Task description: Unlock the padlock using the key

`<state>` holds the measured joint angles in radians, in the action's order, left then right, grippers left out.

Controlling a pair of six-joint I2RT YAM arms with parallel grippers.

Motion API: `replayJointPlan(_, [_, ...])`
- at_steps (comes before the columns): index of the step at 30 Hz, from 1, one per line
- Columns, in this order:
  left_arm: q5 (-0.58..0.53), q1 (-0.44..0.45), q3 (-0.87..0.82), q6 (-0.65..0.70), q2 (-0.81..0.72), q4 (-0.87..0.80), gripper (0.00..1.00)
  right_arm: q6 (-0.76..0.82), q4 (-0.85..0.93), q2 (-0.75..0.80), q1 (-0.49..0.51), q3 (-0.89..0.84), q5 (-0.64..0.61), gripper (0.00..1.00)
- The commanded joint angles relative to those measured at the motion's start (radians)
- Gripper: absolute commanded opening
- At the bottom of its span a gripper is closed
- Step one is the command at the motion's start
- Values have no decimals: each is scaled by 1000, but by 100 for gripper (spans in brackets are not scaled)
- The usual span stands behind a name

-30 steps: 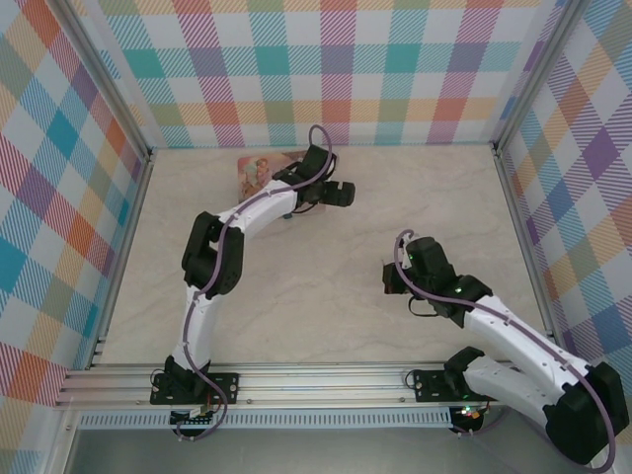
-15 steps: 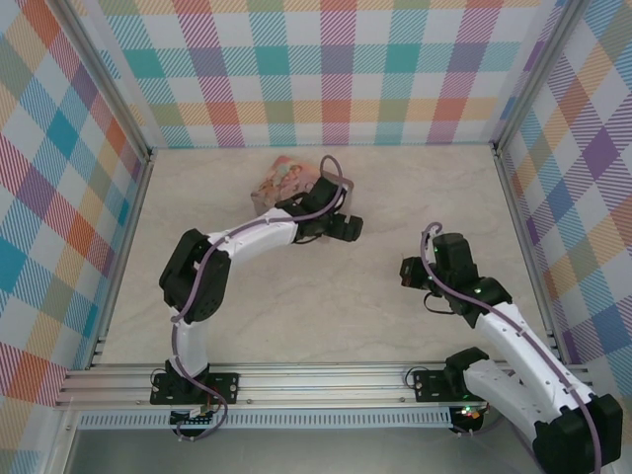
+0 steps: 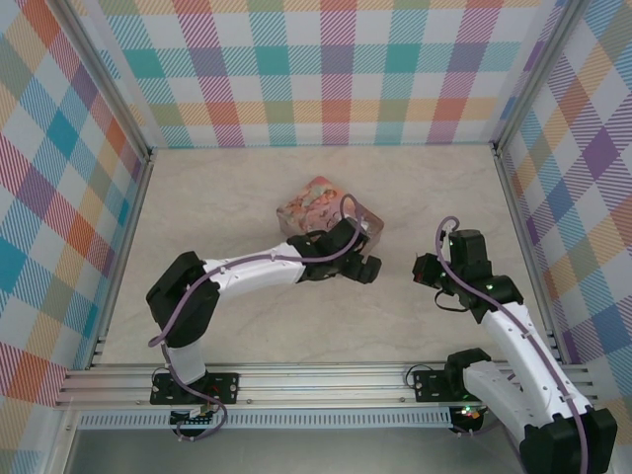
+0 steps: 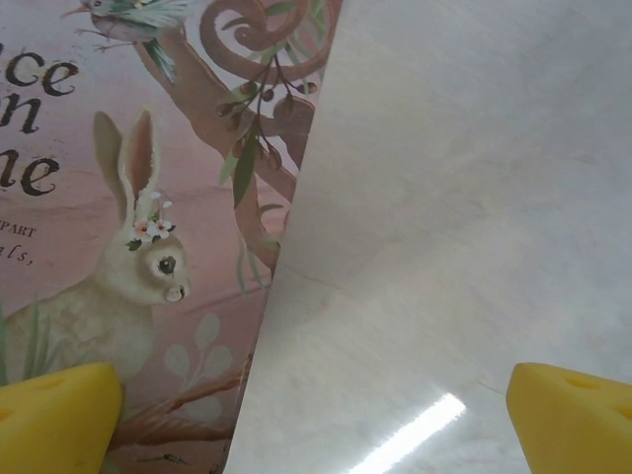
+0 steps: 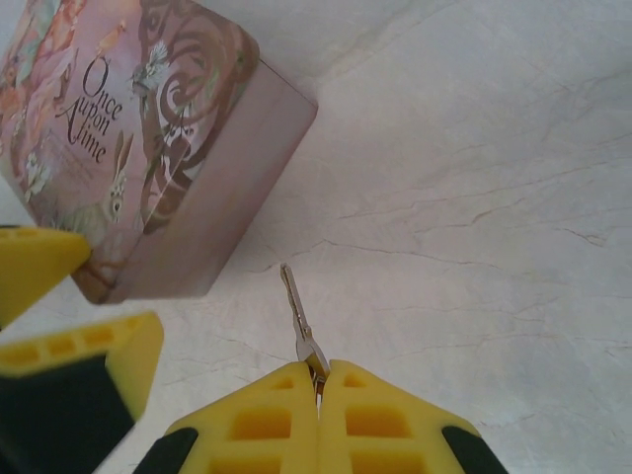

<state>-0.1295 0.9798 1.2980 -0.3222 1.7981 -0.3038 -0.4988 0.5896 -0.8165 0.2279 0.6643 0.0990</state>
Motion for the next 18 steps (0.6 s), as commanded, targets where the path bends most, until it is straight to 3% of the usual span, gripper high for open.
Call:
replayJointPlan(1, [54, 47, -37, -75, -9, -51, 100, 26, 48, -2, -14, 42, 0, 1])
replayJointPlan(5, [104, 68, 3, -87, 22, -29, 100, 41, 67, -5, -19, 55, -23, 1])
replayJointPlan(18, [107, 58, 256, 7, 172, -74, 100, 46, 103, 29, -21, 53, -43, 1])
